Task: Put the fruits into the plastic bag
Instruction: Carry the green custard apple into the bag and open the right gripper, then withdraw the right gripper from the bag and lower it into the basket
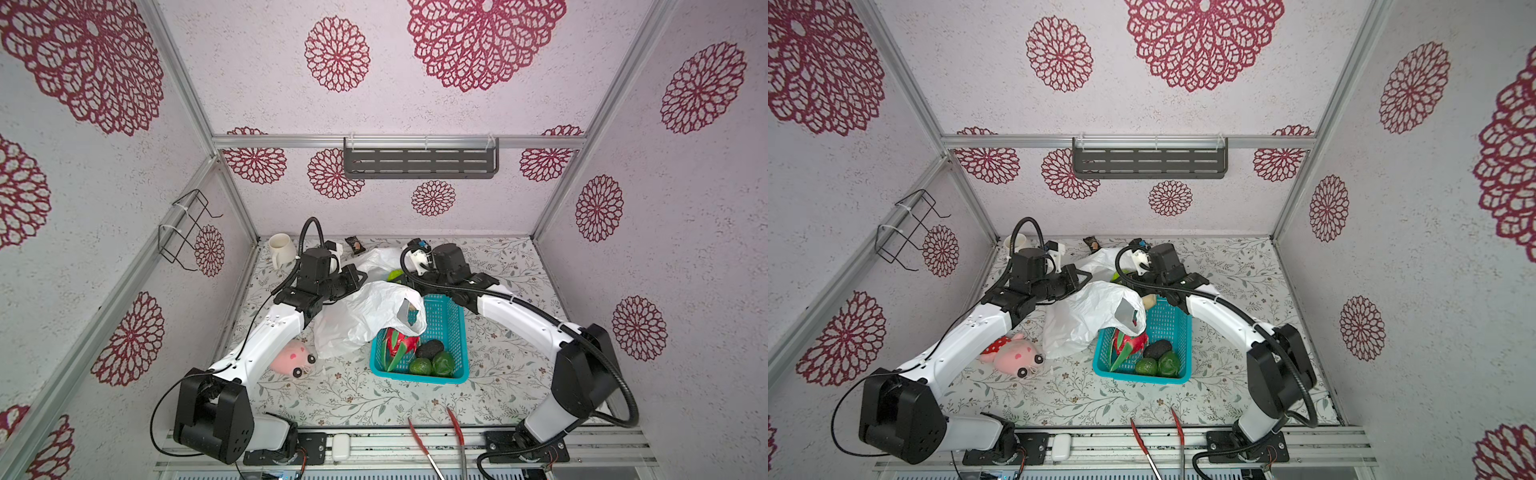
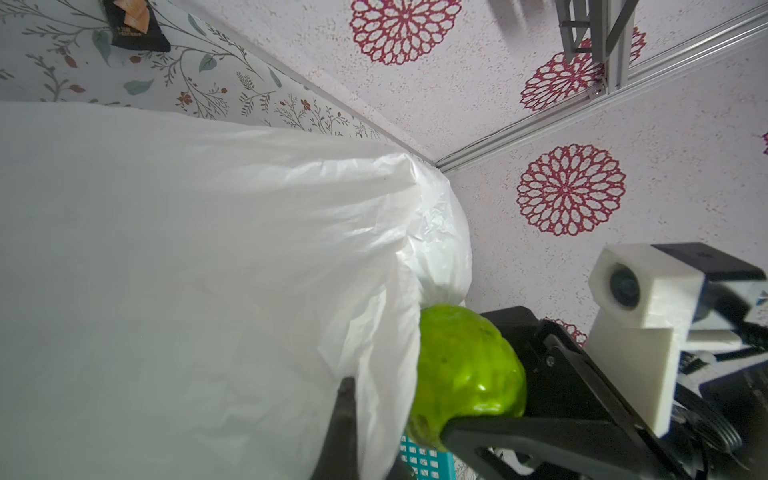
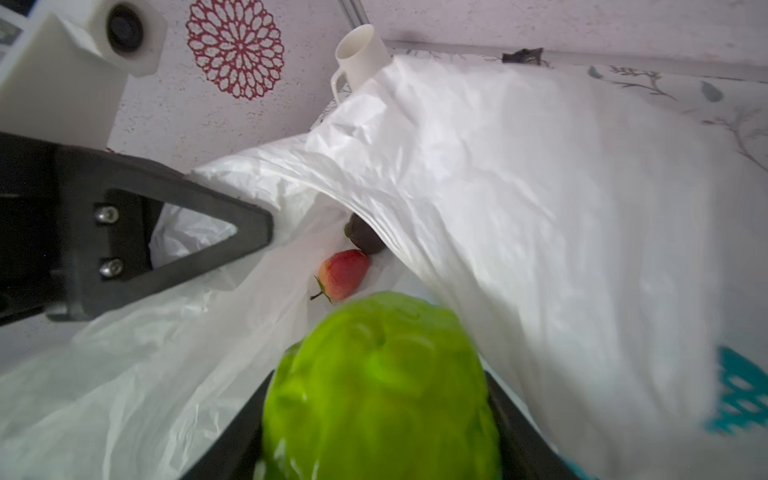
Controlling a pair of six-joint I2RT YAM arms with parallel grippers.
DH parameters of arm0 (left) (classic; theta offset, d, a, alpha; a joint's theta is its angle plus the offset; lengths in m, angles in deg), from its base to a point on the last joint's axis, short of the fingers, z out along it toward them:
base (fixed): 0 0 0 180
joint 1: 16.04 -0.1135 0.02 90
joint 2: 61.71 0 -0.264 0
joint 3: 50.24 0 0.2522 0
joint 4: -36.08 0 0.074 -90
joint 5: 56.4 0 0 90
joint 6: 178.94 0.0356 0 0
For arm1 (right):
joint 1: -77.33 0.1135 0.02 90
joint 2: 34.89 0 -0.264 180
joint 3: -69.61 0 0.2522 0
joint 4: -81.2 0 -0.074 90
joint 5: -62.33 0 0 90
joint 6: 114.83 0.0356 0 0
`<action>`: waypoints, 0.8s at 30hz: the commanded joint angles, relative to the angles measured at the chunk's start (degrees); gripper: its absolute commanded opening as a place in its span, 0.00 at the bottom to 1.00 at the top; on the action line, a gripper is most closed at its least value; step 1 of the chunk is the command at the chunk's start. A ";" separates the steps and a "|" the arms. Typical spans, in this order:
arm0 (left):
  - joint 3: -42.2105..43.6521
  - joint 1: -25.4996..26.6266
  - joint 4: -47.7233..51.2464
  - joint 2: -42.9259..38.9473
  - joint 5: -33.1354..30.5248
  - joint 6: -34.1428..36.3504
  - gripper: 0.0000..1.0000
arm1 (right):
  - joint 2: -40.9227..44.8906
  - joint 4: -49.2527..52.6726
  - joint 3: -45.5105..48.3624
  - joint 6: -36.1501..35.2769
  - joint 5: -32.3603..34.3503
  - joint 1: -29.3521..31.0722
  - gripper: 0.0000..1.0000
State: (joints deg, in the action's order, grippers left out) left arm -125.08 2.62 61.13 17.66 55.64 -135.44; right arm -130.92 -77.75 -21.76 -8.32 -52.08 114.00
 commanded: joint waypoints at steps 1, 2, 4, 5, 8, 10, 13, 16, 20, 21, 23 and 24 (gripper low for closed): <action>-0.09 0.60 -1.59 -1.89 0.57 1.40 0.00 | -3.15 -3.32 -4.77 -0.66 -3.68 1.75 0.54; -0.13 0.67 -1.58 -2.07 0.57 1.47 0.00 | -4.47 -3.42 -5.74 -0.37 -3.58 2.26 0.55; -0.18 0.76 -1.49 -2.59 0.32 1.83 0.00 | -6.84 -3.83 -7.21 0.39 -4.06 3.16 0.55; -0.11 0.77 -1.37 -3.01 -0.16 2.02 0.00 | -8.03 -4.10 -7.74 0.99 -4.04 3.55 0.55; 0.37 0.77 -1.48 -4.08 -1.26 2.68 0.00 | -11.23 -3.98 -9.22 1.47 -4.11 5.00 0.55; 0.69 0.82 -1.70 -4.53 -1.67 2.91 0.00 | -13.32 -2.99 -10.28 1.12 -4.15 5.98 0.55; 1.28 0.78 -1.89 -4.75 -2.21 3.07 0.00 | -15.72 -0.77 -11.70 0.34 -3.66 7.22 0.57; 1.57 0.77 -1.88 -4.75 -2.54 3.08 0.00 | -16.30 1.06 -12.66 -0.54 -1.73 7.55 0.72; 2.08 0.69 -2.00 -5.10 -3.37 3.30 0.00 | -15.05 1.06 -11.91 -0.78 -0.02 7.55 0.88; 2.17 0.69 -1.98 -5.23 -3.58 3.50 0.00 | -14.55 1.05 -11.58 -1.07 0.48 7.54 0.91; 2.37 0.75 -1.97 -5.45 -4.08 3.93 0.00 | -13.23 0.97 -10.89 -1.70 1.41 7.54 0.95; 2.46 0.68 -1.98 -5.62 -4.35 4.17 0.00 | -12.35 0.97 -10.54 -2.35 1.90 7.54 0.96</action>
State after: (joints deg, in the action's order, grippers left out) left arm -123.07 3.10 60.56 13.70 52.45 -132.99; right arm -148.01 -76.94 -31.96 -8.80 -52.29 121.63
